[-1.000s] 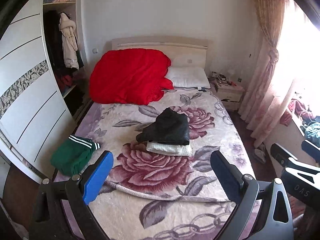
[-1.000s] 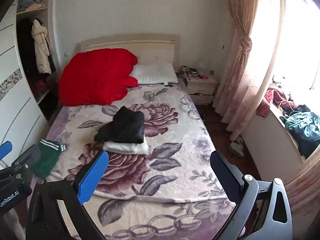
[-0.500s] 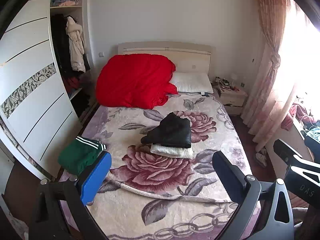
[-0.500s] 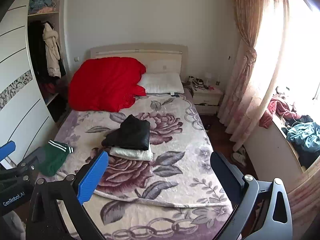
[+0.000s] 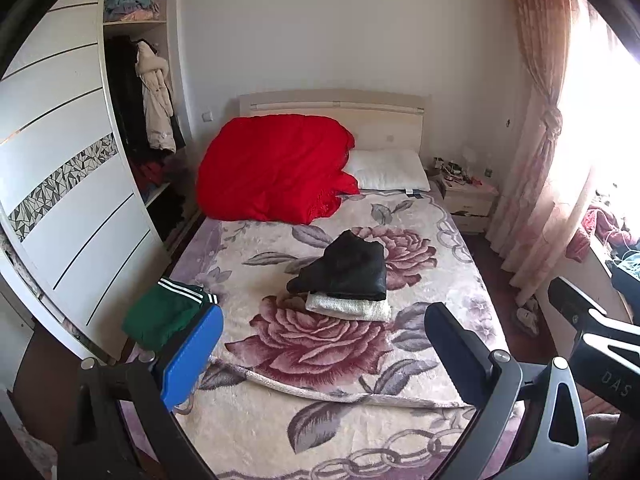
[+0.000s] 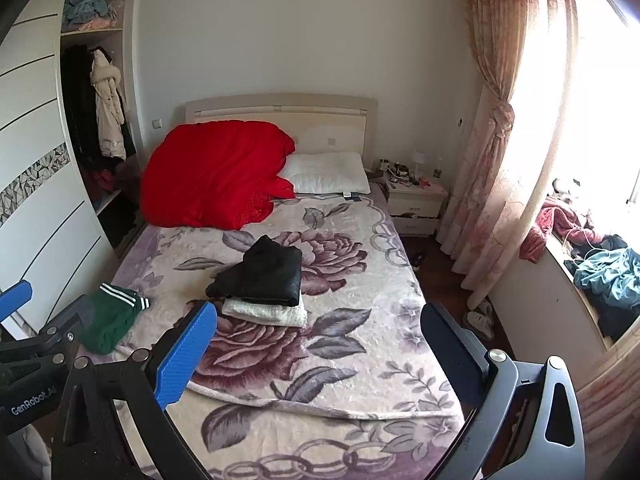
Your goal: Fold large clothes
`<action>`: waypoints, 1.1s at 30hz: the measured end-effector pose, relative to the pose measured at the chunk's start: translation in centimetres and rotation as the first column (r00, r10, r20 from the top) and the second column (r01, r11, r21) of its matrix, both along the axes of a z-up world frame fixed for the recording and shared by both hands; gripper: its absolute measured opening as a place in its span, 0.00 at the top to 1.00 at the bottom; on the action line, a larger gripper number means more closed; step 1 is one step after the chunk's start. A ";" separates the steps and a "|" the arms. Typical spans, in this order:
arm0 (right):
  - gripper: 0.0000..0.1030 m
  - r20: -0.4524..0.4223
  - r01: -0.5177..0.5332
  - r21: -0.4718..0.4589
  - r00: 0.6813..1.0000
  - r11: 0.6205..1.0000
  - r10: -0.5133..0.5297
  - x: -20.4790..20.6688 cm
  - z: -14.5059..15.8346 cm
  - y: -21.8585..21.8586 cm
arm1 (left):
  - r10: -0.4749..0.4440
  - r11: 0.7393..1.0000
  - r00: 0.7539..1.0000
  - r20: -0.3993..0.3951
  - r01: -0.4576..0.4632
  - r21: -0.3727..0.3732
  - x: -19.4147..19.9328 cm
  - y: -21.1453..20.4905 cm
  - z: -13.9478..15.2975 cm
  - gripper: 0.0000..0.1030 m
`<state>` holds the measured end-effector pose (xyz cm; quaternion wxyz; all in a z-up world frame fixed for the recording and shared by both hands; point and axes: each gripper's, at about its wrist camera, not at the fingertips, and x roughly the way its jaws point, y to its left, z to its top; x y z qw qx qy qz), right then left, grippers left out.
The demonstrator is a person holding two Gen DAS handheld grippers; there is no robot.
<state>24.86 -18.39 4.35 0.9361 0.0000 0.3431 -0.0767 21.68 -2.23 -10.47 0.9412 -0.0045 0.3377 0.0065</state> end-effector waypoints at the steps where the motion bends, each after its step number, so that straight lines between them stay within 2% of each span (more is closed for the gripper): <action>1: 0.00 0.000 0.000 0.001 1.000 1.000 0.000 -0.1 0.0 0.0 | 0.000 1.000 1.000 0.001 0.000 -0.001 0.0 0.0 0.0 0.00; 33: 0.00 0.022 -0.022 -0.013 0.999 1.000 0.023 0.1 0.5 -0.1 | 0.010 1.000 1.000 0.027 -0.010 -0.003 -0.4 0.2 1.5 0.00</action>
